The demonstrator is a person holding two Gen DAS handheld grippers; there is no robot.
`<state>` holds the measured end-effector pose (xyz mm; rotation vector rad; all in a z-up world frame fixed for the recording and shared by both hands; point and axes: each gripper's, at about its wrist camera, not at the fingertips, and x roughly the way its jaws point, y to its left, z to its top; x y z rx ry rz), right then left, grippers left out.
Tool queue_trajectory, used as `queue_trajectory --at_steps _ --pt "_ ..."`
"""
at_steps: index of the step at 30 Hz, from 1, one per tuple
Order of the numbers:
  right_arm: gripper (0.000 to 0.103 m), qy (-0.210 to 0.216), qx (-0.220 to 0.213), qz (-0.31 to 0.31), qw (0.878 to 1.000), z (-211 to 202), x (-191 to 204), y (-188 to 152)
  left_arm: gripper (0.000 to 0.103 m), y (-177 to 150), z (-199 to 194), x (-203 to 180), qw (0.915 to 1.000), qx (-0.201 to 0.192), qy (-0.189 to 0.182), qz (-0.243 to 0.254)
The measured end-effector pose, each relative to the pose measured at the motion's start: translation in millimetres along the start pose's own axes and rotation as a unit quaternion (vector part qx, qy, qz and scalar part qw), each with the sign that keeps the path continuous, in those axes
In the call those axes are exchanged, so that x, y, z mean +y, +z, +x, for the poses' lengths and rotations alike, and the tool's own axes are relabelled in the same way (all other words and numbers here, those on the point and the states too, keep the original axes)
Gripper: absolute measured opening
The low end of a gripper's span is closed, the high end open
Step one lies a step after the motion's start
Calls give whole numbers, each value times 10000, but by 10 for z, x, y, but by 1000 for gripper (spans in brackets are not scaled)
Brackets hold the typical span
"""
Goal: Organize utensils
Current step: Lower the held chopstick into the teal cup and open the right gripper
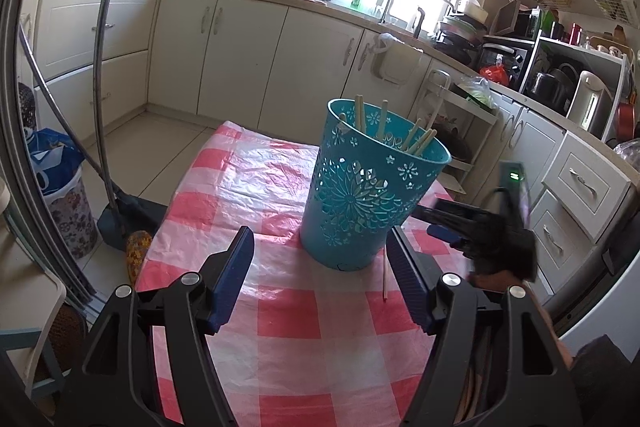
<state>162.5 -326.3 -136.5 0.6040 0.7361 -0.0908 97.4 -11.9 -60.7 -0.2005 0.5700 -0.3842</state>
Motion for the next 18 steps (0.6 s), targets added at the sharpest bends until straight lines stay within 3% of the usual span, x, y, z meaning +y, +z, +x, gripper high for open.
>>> queue_trajectory --at_steps 2,8,10,11,12,18 --pt "49 -296 -6 -558 9980 111 184 -42 65 1 -7 11 10000 -3 14 41" --pt "43 -1002 387 -1456 9835 374 354 -176 65 -9 22 72 9999 38 56 -77" --pt "28 -1170 469 -1873 9742 390 437 -232 65 -14 30 55 9999 64 45 -87" --pt "10 -1153 541 -1911 9733 387 453 -252 65 -15 27 51 9999 66 40 -82" --pt "6 -1283 581 -2012 9694 385 466 -262 65 -14 21 38 10000 65 32 -65" --pt "5 -452 1069 -1229 9856 145 252 -274 65 -13 -29 2 10000 48 0 -12"
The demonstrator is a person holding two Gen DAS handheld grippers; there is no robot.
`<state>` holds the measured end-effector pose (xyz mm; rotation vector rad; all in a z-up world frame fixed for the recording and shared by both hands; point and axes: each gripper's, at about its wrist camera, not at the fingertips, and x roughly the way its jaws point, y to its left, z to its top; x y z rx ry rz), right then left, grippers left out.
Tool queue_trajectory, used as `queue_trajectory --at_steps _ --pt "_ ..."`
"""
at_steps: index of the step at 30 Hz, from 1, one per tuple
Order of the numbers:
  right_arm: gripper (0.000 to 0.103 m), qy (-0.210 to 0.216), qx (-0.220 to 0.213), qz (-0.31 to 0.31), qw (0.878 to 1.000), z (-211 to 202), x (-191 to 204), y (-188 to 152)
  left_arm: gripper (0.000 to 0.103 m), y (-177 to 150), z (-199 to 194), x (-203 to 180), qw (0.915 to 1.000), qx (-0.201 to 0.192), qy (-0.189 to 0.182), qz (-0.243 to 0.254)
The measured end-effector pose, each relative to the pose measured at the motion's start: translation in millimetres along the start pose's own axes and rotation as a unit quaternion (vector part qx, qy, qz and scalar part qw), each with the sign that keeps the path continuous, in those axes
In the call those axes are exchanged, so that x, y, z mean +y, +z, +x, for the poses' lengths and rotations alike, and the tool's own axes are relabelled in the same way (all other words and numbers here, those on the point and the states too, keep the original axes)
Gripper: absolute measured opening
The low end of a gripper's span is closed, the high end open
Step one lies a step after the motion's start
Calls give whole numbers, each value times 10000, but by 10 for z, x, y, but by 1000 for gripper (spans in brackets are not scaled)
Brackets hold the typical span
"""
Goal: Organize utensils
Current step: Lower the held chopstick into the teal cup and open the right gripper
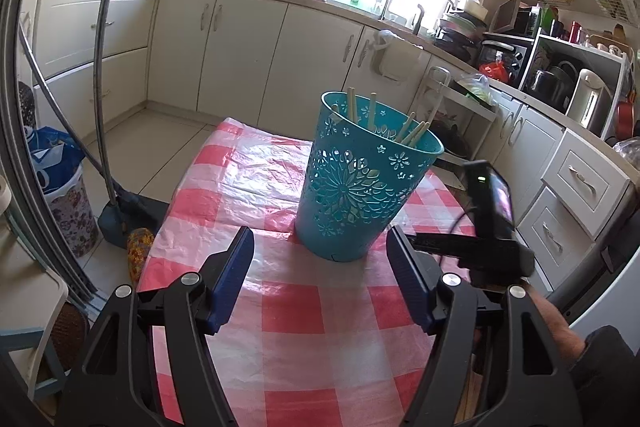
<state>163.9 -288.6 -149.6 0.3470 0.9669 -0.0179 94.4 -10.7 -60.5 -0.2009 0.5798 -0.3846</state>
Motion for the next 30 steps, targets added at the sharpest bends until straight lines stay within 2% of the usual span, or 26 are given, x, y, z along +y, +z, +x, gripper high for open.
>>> queue_trajectory --at_steps 3,7,8,9,11,14,16,17,20,22,23,24,26,27,29,30 --pt "5 149 105 -19 9998 -226 -5 -169 65 -15 -9 21 10000 11 9 -14" --pt "7 -239 91 -337 9991 -260 120 -212 65 -19 -20 39 9999 54 -12 -86" --pt "11 -315 88 -399 9987 -233 154 -201 65 -18 -30 34 10000 46 -17 -71" --pt "20 -385 116 -501 9979 -197 203 -194 65 -13 -49 22 10000 26 -18 -29" --pt "27 -611 95 -703 9956 -124 274 -147 65 -4 -65 16 10000 6 -23 -4" --pt "27 -794 201 -957 9920 -6 327 -86 65 9 -66 17 10000 -8 -17 -1" --pt "23 -839 151 -1128 9900 17 320 -90 65 9 -61 14 10000 -14 -3 -1" --pt "7 -809 140 -1104 9905 11 298 -84 65 10 -58 16 10000 -12 0 -5" --pt "5 -486 41 -561 9972 -74 119 -76 65 13 -60 -2 10000 -36 23 -8" --pt "5 186 -303 217 9991 -238 -102 -45 65 13 -87 -30 9999 -111 59 42" --pt "5 705 -668 632 9933 -369 -215 -22 65 10 -99 -41 9998 -147 78 72" --pt "5 1479 -1213 1170 9745 -564 -367 -7 65 7 -108 -60 9998 -176 91 98" --pt "6 2593 -2157 1851 9230 -869 -587 -23 65 3 -97 -86 9998 -152 76 101" --pt "6 3186 -2746 2261 8786 -1036 -725 -64 65 0 -88 -85 9998 -132 76 104" --pt "6 3866 -3499 2864 8038 -1181 -916 -122 65 -13 -69 -93 9998 -101 91 109" --pt "6 4052 -3716 3150 7737 -1193 -975 -109 65 -20 -57 -99 9998 -77 106 116"
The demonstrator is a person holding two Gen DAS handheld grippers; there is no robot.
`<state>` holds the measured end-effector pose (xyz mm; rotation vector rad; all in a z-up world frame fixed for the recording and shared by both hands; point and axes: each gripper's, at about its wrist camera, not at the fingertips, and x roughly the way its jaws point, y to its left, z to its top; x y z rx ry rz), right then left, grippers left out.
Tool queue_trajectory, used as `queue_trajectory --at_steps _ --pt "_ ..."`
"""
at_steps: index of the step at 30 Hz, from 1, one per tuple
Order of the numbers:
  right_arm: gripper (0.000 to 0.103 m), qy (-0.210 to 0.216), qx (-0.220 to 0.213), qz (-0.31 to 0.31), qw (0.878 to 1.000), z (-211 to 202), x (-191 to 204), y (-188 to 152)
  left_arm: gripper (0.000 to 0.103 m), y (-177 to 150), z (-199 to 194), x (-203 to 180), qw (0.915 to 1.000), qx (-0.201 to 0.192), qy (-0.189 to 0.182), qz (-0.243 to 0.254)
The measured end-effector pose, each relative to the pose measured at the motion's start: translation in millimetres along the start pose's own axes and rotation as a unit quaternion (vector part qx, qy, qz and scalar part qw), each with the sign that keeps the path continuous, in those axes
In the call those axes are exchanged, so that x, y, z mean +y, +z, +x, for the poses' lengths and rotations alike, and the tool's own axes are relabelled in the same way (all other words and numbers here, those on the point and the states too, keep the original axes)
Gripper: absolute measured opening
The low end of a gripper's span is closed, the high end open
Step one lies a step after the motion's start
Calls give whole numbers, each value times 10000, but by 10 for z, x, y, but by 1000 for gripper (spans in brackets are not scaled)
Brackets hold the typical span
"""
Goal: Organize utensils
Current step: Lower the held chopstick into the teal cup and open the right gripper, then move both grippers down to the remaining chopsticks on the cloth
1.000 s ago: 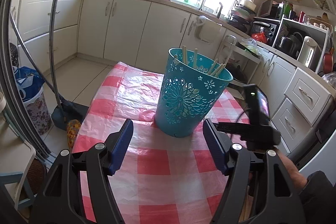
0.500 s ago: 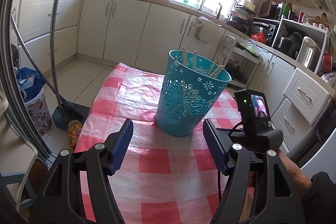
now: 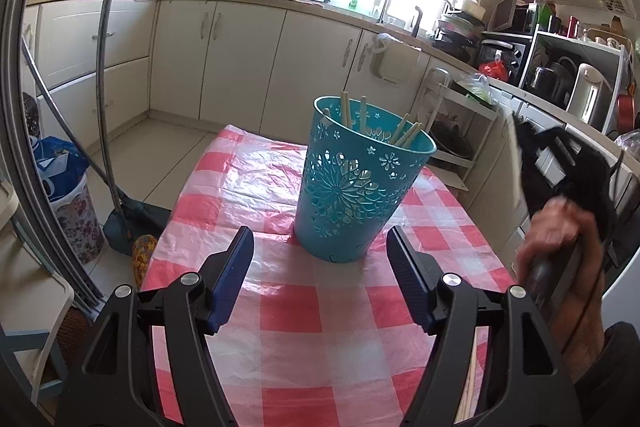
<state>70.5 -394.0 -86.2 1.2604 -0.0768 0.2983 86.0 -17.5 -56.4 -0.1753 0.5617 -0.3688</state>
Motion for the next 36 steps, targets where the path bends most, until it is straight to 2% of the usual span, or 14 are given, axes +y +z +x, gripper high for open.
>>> queue_trajectory --at_steps 1,3,6,12,17,21,23,24,27,28,30,32,34,36 --pt "6 118 -252 181 9994 18 -3 33 65 -5 9 -2 10000 16 28 4" --pt "6 318 -482 341 9978 148 31 52 65 -5 20 -1 9999 14 113 -5" --pt "6 415 -506 158 9977 407 151 -5 65 25 5 -11 9997 -46 238 34" --pt "6 -67 -198 -946 9953 791 350 -223 65 114 22 -16 9993 -120 337 77" --pt "6 -585 159 -1848 9809 899 332 -555 65 113 62 -20 9993 -97 344 78" --pt "7 -831 665 -2324 9668 907 302 -781 65 110 34 -14 9993 -118 344 52" --pt "8 -916 911 -2428 9614 825 301 -863 65 111 -3 -14 9993 -146 341 54" --pt "16 -967 1010 -2471 9589 780 313 -887 65 109 -13 -16 9993 -140 337 64" --pt "26 -1074 1236 -2425 9562 499 401 -888 66 100 -54 -32 9994 -121 296 105" --pt "28 -1107 1271 -2296 9586 328 457 -851 67 94 -59 -47 9996 -86 248 136" --pt "43 -1359 1362 -2076 9591 -34 568 -779 67 77 -61 -95 9996 21 151 230" --pt "50 -1675 1414 -1883 9573 -396 625 -734 67 46 -68 -149 9994 109 18 317" --pt "52 -2266 1645 -1741 9441 -768 555 -775 68 8 -67 -184 9992 184 -65 360" --pt "52 -2959 1943 -1686 9199 -1028 375 -905 68 -52 -59 -233 9987 287 -149 398"
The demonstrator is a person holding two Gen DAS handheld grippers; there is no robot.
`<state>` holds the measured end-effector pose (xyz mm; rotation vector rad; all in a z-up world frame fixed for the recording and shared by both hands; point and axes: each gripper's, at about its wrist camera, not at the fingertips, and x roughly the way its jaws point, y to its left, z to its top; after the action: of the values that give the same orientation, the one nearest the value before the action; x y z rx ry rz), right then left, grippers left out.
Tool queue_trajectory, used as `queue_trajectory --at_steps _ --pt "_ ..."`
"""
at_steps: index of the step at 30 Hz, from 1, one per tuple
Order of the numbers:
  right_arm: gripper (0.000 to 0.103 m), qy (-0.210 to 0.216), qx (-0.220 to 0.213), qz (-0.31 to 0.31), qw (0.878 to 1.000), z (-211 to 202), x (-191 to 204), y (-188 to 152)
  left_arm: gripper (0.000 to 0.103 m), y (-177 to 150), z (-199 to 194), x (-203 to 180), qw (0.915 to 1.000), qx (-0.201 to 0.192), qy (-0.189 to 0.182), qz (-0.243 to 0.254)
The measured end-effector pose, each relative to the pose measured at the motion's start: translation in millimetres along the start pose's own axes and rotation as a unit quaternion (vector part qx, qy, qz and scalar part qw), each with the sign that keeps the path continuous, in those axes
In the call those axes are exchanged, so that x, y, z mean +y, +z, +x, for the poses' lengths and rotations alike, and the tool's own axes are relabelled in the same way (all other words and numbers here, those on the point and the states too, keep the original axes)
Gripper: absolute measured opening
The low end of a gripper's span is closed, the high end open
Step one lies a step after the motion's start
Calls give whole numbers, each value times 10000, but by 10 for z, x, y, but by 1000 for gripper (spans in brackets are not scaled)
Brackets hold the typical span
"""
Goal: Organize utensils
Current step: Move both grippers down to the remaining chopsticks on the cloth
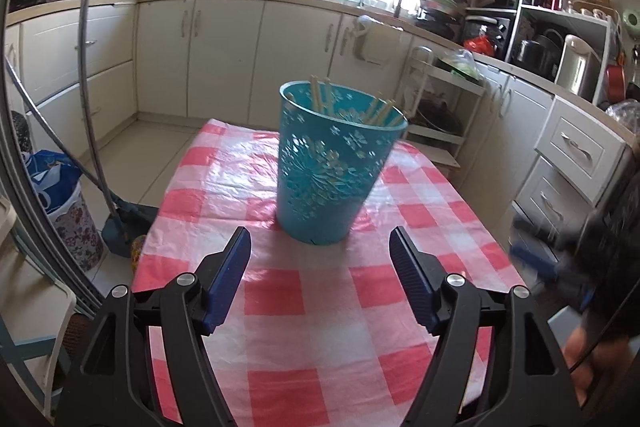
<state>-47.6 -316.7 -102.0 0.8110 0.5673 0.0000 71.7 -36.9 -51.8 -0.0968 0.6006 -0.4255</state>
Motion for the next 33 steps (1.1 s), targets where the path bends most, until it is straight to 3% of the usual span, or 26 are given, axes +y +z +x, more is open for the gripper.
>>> queue_trajectory --at_steps 2,6,11,15,18,23,29,33 --pt "51 -398 396 11 9984 62 -134 -174 69 -68 39 -68 9998 157 -121 61" --pt "40 -1204 1003 -332 9871 268 -244 -357 69 -173 153 -231 9978 485 -280 367" --pt "32 -1688 1043 -1223 9725 419 -131 -448 69 -233 250 -407 9934 759 -439 742" --pt "15 -1374 1382 -1914 9620 662 29 -540 70 -220 302 -413 9923 827 -471 799" --pt "12 -1282 1526 -2182 9553 682 91 -553 71 -205 373 -398 9914 936 -454 789" --pt "12 -1609 1446 -2321 9483 511 -38 -527 71 -260 645 -544 9832 1367 -556 1074" --pt "11 -1577 1390 -1964 9577 324 -212 -439 71 -443 904 -895 9702 1705 -681 1584" --pt "21 -1591 1339 -1848 9605 242 -272 -396 71 -533 1004 -962 9671 1890 -539 1616"
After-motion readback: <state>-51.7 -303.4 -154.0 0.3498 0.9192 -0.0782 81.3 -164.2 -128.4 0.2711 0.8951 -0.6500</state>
